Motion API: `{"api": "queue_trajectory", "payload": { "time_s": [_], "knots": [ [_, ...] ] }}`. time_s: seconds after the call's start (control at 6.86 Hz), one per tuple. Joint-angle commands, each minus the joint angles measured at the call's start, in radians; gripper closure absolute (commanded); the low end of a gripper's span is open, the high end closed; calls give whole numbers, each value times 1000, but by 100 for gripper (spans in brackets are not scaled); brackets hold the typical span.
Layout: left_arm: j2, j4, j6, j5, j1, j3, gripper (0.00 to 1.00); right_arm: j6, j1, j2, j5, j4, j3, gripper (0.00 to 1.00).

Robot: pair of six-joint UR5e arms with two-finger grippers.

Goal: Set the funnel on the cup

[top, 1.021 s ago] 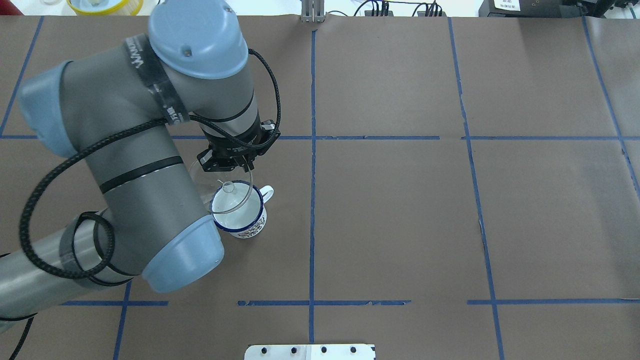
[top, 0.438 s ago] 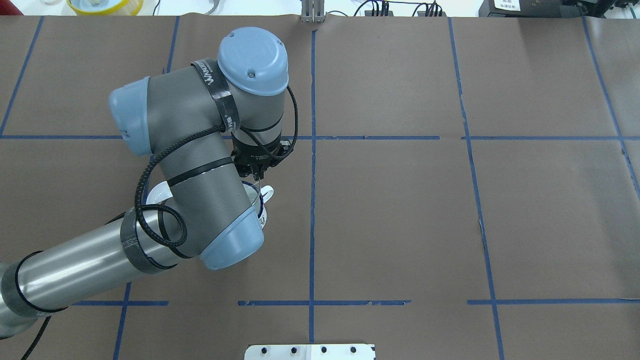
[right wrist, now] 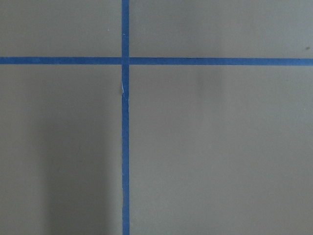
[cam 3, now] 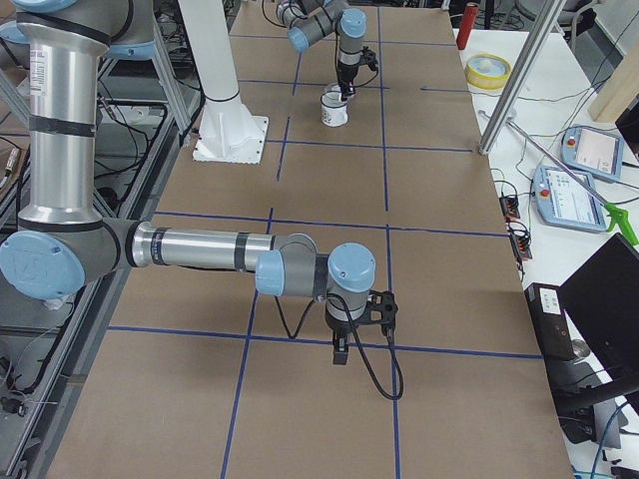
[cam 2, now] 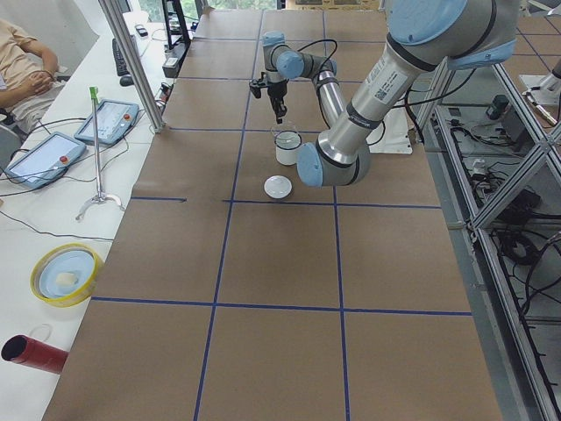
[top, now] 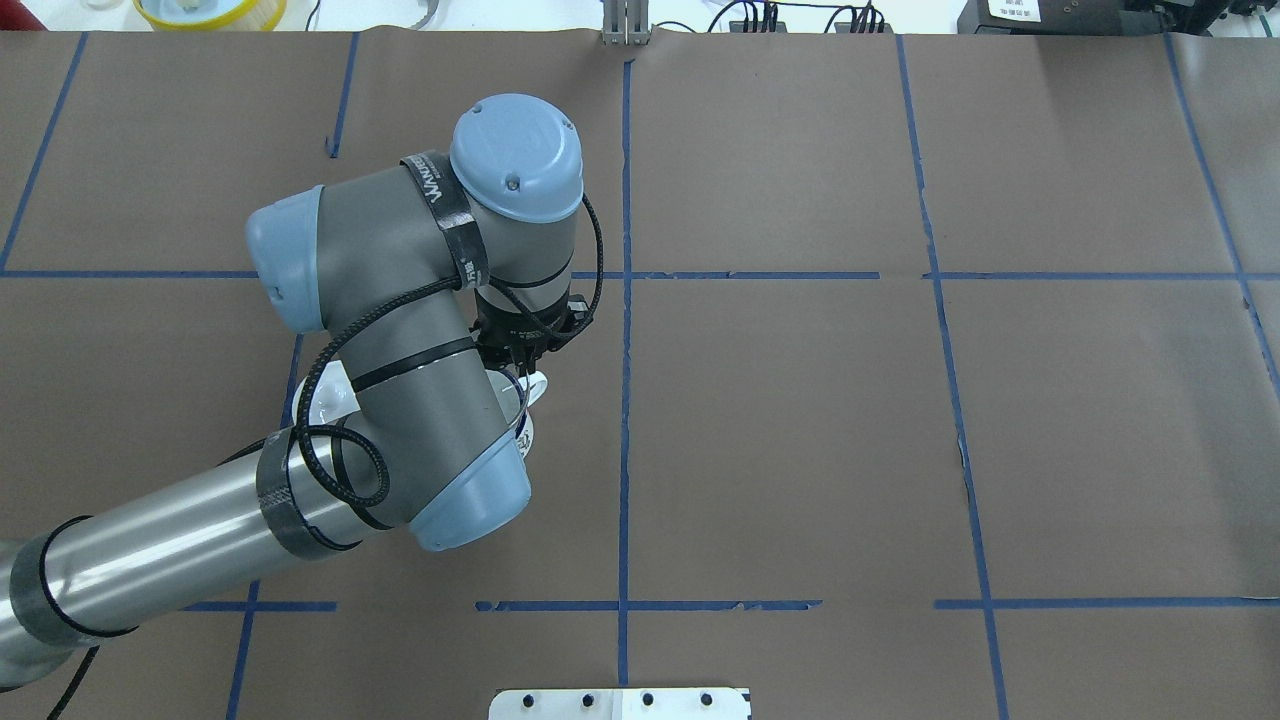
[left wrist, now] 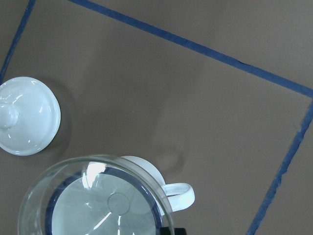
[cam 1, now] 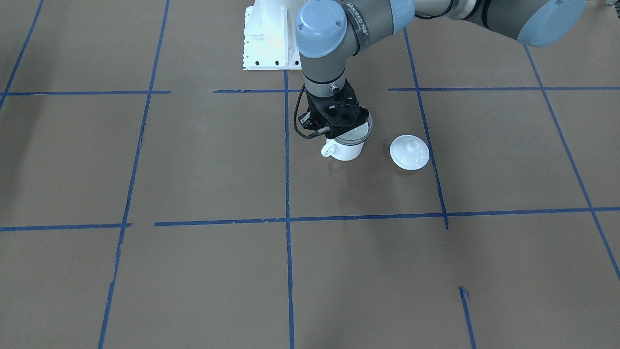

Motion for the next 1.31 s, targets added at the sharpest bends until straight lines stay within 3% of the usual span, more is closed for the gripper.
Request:
{"api": "queue_trajectory", "payload": {
  "time_s": [0.0, 0.44, 0.58, 0.73, 1.02, 1.17],
  "knots": [
    [24, -5, 0, 0, 9, -10, 100, 0, 0, 0, 0, 0, 0, 0],
    [27, -10, 0, 0, 15, -15, 100, 0, 0, 0, 0, 0, 0, 0],
    [29, -10, 0, 0, 15, -13, 83, 0, 0, 0, 0, 0, 0, 0],
    [33, -10, -5, 1, 18, -13, 1, 0, 0, 0, 0, 0, 0, 0],
    [78, -11, 6, 14, 20, -103, 0, 0, 0, 0, 0, 0, 0, 0],
    [149, -5, 132, 14, 11, -263, 0, 0, 0, 0, 0, 0, 0, 0]
  ]
}}
